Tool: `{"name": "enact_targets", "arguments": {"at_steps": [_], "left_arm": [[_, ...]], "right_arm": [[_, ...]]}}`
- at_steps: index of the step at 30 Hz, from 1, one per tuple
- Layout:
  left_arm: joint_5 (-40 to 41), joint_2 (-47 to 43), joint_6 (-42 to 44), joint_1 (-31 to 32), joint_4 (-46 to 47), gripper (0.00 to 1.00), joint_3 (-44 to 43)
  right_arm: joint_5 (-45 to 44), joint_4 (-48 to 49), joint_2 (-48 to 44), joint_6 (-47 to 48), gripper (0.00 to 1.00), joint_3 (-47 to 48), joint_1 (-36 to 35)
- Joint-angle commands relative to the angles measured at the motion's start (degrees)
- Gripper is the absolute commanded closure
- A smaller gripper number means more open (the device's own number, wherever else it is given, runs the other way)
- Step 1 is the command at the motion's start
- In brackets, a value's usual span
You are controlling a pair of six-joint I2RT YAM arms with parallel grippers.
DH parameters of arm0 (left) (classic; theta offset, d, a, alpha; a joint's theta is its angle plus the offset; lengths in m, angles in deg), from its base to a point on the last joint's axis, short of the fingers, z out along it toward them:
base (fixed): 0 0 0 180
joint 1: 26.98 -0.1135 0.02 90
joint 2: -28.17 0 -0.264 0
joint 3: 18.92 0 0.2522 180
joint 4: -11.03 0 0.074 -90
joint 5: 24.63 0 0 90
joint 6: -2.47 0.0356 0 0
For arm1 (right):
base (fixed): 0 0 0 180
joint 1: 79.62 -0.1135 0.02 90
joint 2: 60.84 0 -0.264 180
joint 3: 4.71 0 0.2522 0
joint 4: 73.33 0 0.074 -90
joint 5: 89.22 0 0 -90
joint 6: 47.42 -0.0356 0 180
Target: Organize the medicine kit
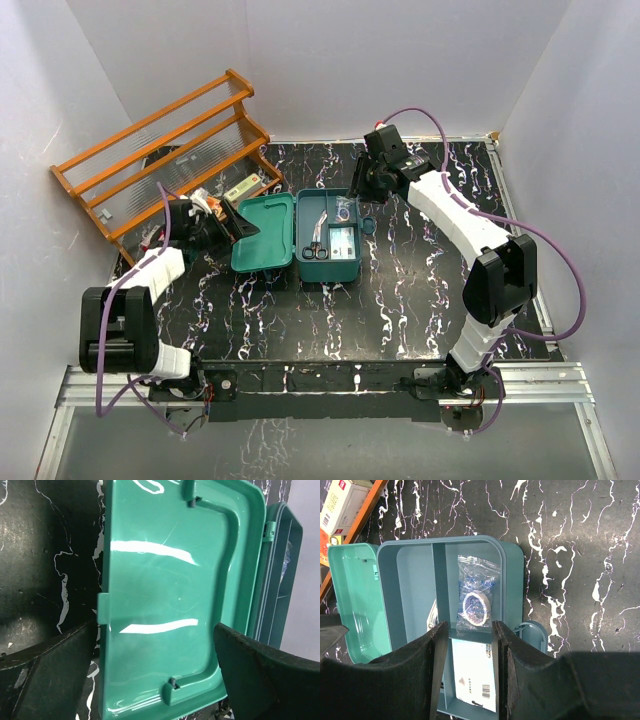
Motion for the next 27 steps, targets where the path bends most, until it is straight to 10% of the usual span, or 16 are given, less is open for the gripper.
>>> {"name": "enact_targets", "arguments": {"at_steps": [1, 27], "left_arm": [[-4.25, 0.71, -0.67, -0.51, 7.20, 0.02, 2.40], [-25.55, -5.68, -9.38, -1.30, 10.62, 0.03, -5.66]], "right_arm": [[0.23, 3.68, -1.56, 1.32, 0.63, 1.06, 0.39], [-5.32, 5.28, -6.62, 3.04, 0.64, -4.52, 0.94]]}}
